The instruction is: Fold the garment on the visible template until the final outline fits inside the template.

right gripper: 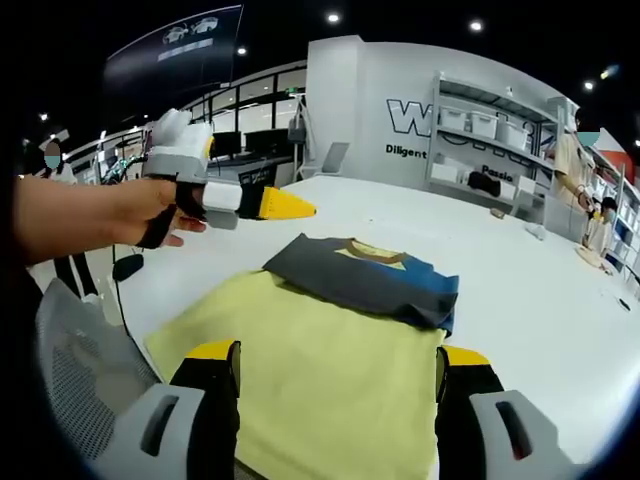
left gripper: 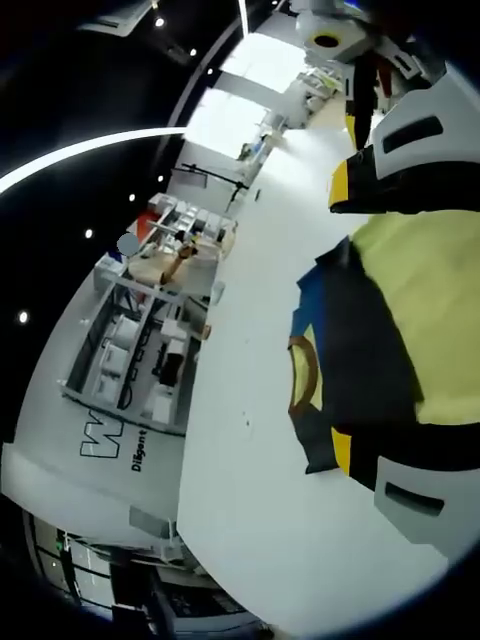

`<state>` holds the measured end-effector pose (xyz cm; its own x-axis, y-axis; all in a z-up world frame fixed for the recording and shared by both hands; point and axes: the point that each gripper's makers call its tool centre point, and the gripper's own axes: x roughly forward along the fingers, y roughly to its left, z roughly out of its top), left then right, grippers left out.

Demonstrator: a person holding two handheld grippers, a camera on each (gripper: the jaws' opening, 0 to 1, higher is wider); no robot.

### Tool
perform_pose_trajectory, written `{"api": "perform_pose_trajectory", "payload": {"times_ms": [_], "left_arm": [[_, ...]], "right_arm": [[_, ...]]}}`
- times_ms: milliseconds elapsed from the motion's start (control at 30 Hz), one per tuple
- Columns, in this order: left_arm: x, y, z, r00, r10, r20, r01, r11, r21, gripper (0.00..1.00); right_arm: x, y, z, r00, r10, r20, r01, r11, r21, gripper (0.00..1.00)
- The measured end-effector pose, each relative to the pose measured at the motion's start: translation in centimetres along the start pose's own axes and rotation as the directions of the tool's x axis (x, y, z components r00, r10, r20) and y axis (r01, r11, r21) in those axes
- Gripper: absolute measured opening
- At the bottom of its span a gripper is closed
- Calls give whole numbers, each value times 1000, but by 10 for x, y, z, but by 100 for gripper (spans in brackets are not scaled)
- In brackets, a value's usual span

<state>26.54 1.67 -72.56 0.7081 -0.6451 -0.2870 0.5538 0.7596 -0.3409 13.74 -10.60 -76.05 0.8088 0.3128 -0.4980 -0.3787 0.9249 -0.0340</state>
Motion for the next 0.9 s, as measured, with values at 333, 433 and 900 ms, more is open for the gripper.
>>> {"api": "perform_pose_trajectory", "payload": {"times_ms": [333, 433, 900], "left_arm": [[-70, 0, -13, 1000, 18, 2, -18, 998, -53, 80], [-86, 0, -25, 999, 25, -23, -26, 997, -73, 80], [-119, -9, -41, 998, 45, -53, -50, 994, -92, 76]], "right_arm": [[1, 4, -2, 1000, 20, -12, -20, 1000, -8, 79], [1, 5, -3, 1000, 25, -16, -25, 1000, -13, 80], [0, 9, -4, 999, 37, -20, -37, 999, -24, 80]]}}
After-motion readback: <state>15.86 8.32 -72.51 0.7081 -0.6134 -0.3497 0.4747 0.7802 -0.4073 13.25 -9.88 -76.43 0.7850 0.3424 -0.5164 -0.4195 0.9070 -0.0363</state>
